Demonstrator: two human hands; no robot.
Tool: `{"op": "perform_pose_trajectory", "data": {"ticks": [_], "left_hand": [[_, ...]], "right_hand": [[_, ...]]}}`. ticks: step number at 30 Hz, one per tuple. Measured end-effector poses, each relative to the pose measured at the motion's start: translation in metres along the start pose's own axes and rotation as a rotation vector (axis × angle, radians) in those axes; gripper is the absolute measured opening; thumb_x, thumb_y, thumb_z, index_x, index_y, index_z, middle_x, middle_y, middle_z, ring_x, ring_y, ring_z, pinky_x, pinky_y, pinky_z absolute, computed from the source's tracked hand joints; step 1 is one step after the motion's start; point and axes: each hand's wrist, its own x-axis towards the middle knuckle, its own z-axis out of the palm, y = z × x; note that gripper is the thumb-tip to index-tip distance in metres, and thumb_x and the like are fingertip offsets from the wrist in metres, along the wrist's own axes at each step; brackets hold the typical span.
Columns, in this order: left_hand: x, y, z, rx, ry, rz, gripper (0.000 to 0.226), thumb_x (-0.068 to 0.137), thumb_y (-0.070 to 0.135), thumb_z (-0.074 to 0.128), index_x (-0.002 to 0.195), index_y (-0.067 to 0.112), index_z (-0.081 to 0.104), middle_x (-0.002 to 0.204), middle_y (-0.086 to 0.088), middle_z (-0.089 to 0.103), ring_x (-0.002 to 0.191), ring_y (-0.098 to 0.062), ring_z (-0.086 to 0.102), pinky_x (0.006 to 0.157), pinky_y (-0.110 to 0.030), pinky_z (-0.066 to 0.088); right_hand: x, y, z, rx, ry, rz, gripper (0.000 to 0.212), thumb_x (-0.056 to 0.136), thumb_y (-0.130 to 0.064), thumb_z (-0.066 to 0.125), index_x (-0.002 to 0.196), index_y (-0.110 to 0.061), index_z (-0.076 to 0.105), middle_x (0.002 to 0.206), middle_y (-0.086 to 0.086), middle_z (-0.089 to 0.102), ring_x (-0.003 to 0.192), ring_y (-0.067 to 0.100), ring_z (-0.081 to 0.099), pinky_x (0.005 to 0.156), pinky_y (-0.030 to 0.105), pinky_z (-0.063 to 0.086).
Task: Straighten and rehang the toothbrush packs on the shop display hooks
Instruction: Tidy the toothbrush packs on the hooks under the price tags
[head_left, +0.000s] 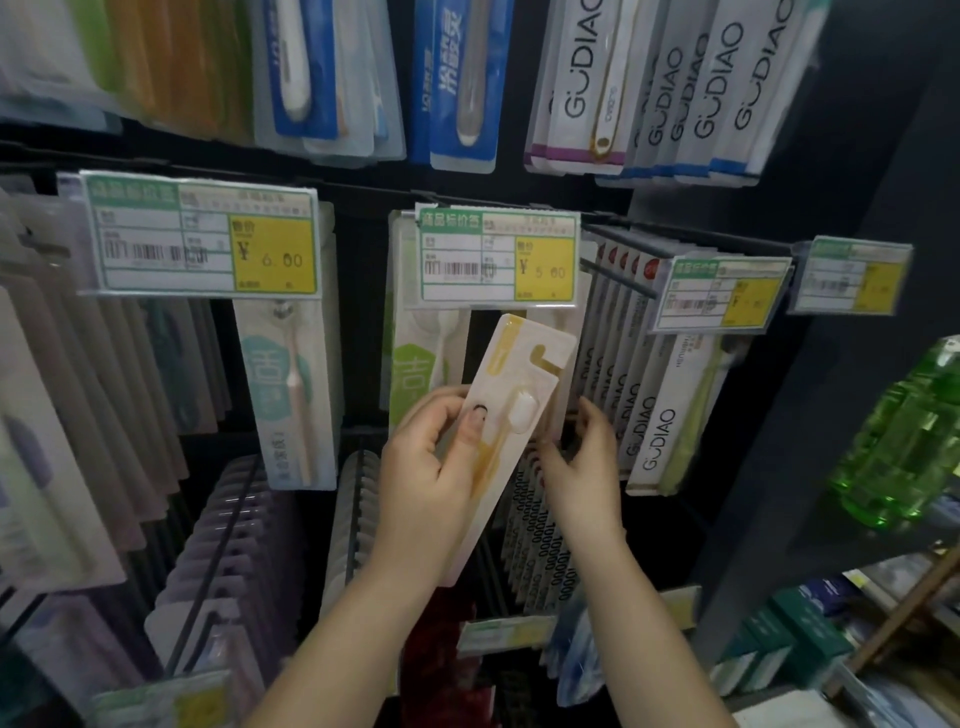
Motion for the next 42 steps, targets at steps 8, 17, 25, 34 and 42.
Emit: {"op": "perform_pose_trajectory", "data": {"ticks": [8,17,25,34,42], "left_hand": [[0.009,-0.004,0.013,-0.001,0.024,0.028,0.012,0.088,0.032,0.049,0.083,0.031,0.060,0.089,0.008,0.063,0.087,-0.004,0.059,0.074,-0.014,0.044],[0.013,-0.004,0.024,-0.031,0.034,-0.063,0.023,0.092,0.016,0.054,0.080,0.035,0.058,0.080,0.008,0.063,0.077,-0.008,0.059,0.067,-0.019,0.045],[0.022,-0.002,0.024,-0.047,0.043,-0.110,0.020,0.093,0.018,0.053,0.076,0.028,0.057,0.070,0.009,0.058,0.064,-0.001,0.054,0.058,-0.011,0.040],[0.022,-0.002,0.030,-0.080,0.030,-0.106,0.020,0.092,0.016,0.054,0.079,0.031,0.059,0.071,0.010,0.062,0.064,0.006,0.057,0.058,-0.009,0.043],[0.026,-0.005,0.037,-0.038,-0.001,-0.071,0.021,0.091,0.014,0.054,0.076,0.028,0.057,0.070,0.011,0.058,0.065,0.005,0.054,0.059,-0.007,0.039]], "right_hand": [[-0.046,-0.006,0.001,0.120,-0.267,-0.164,0.078,0.078,-0.020,0.066,0.134,-0.040,0.017,0.135,-0.010,0.041,0.122,-0.010,0.039,0.105,0.018,0.035],[-0.039,-0.015,0.011,0.168,-0.253,-0.195,0.070,0.070,-0.032,0.072,0.130,-0.023,0.038,0.111,-0.017,0.056,0.101,-0.009,0.056,0.079,0.007,0.045],[-0.027,-0.036,0.009,0.148,-0.279,-0.250,0.055,0.077,-0.006,0.072,0.106,-0.042,0.042,0.100,-0.017,0.060,0.093,-0.013,0.059,0.074,0.005,0.044],[-0.021,-0.029,0.008,0.129,-0.301,-0.174,0.073,0.076,-0.016,0.074,0.122,-0.042,0.024,0.106,-0.022,0.053,0.091,-0.023,0.053,0.069,-0.001,0.041],[-0.010,-0.021,0.008,0.088,-0.289,-0.093,0.117,0.071,-0.024,0.078,0.148,-0.020,-0.009,0.135,-0.007,0.044,0.109,-0.006,0.051,0.073,-0.003,0.041]]}}
